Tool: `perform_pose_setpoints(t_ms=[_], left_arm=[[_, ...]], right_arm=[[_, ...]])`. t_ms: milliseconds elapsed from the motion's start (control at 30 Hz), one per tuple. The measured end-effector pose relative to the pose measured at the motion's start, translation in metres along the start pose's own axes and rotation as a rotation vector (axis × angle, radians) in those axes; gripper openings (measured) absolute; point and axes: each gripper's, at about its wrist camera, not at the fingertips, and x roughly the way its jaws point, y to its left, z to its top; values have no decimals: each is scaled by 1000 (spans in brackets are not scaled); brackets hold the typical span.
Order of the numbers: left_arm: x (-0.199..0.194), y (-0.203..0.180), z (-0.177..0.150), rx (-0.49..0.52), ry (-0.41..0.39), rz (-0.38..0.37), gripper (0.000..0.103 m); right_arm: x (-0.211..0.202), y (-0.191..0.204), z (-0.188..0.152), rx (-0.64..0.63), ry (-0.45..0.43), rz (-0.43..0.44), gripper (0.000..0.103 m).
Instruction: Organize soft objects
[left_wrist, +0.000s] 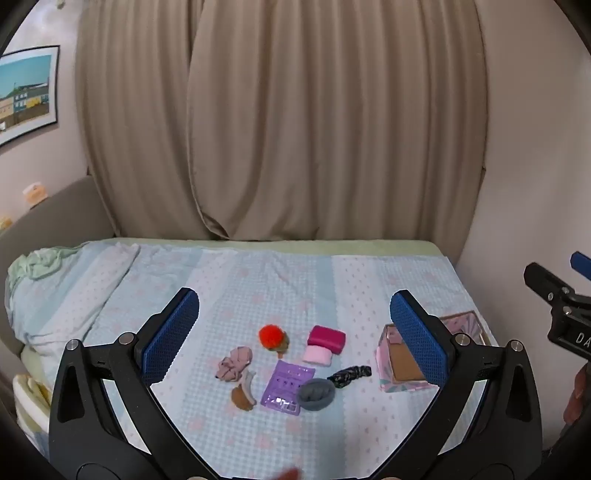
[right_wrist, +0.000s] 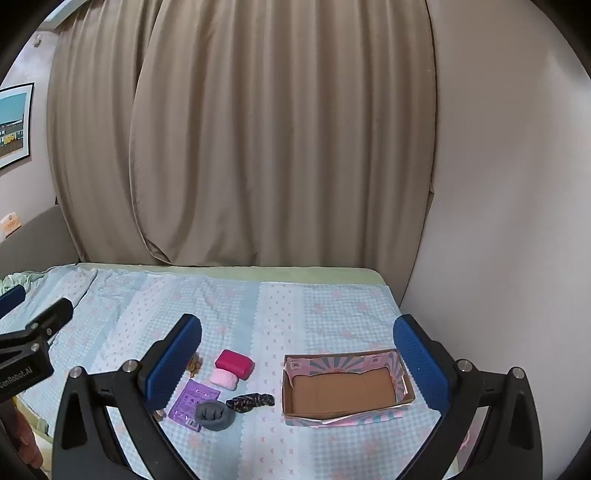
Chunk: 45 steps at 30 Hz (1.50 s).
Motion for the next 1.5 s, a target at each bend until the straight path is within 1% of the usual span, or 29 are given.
perform_pose_setpoints(t_ms=[133, 200, 233, 300, 333, 400, 433, 467, 733, 833, 967, 1167, 1300, 1500], left_arm=[[-4, 3, -2, -11, 13, -34, 103], [-3, 18, -1, -55, 33, -53, 103], [0, 21, 1, -57, 43, -55, 103], [-4, 9, 4, -14, 28, -26, 103], [-8, 8, 5, -7, 29, -20, 103], [-11, 11, 6, -4, 31, -15, 103], [-5, 6, 3, -1, 38, -5, 103], [-4, 5, 3, -3, 42, -1, 103], [1, 3, 4, -15, 36, 17, 103], [1, 4, 5, -27, 26, 21, 103], [5, 2, 4, -14, 24, 35, 103], [9, 2, 8, -27, 17, 28, 103], [13, 0, 10, -12, 19, 29, 103], [18, -5, 12, 10, 14, 10, 103]], right_arm=[[0, 0, 0, 2, 6, 1, 103], [1, -1, 0, 4, 9, 4, 103], [1, -1, 0, 4, 10, 6, 103], [3, -1, 1, 4, 12, 8, 103], [-5, -2, -4, 7, -12, -2, 103], [-3, -2, -4, 7, -12, -2, 103], [-2, -2, -3, 8, -11, -4, 103], [-2, -1, -2, 4, 0, -1, 103], [0, 0, -4, -3, 3, 5, 103], [1, 3, 3, -13, 6, 14, 103], [6, 4, 2, -19, 3, 19, 103], [9, 4, 0, -23, 2, 15, 103], [11, 1, 3, -17, 1, 11, 103], [14, -2, 7, -15, -10, -4, 103]])
